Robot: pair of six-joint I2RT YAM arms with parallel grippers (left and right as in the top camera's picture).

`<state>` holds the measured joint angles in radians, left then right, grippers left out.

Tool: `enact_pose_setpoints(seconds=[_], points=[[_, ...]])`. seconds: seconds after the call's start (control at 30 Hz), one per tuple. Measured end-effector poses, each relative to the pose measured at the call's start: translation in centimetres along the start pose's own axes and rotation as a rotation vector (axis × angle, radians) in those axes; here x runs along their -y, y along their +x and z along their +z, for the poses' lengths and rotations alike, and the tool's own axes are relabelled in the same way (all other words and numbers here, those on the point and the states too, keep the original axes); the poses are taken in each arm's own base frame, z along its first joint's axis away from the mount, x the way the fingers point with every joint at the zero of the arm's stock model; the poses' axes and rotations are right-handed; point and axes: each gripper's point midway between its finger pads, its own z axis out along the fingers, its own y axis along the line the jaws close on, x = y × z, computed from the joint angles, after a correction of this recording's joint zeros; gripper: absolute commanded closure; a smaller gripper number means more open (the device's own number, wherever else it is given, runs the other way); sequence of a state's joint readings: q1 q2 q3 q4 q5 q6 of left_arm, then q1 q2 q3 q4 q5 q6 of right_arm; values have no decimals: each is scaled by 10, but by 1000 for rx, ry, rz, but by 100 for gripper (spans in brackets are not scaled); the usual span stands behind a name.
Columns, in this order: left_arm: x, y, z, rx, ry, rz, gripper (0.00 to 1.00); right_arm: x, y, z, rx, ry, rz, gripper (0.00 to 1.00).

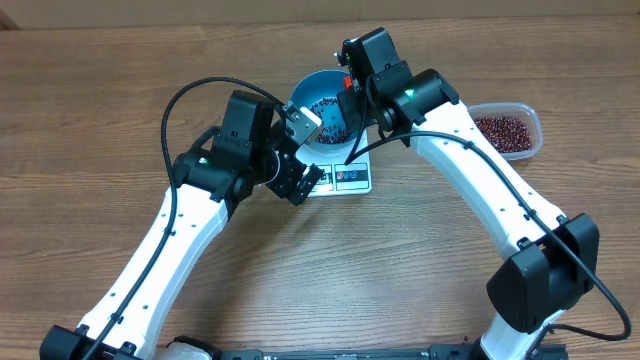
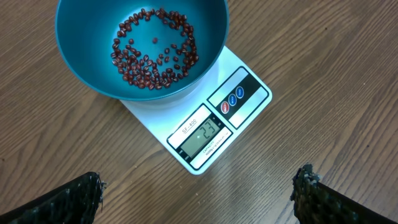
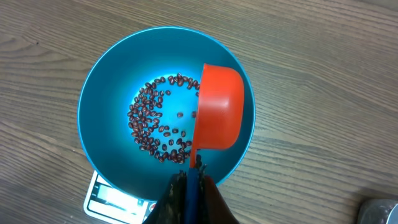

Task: Scoop item into bowl and weigh 150g on scale
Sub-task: 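Tip the scoop to pour beans into the teal bowl, then return the empty scoop with the right gripper to the bean tub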

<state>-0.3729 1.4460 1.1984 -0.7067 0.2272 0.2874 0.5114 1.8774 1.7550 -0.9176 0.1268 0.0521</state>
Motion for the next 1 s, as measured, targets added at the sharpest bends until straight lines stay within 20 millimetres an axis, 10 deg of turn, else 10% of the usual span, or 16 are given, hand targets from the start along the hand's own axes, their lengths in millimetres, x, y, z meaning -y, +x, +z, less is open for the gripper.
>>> enact_pose_setpoints(seconds=[0.77,1.0], points=[[0,0,0,0,0,0,0,-4,8,-11,-40,-6,-1,96],[0,0,0,0,0,0,0,60,17,-73,-33,62,104,96]])
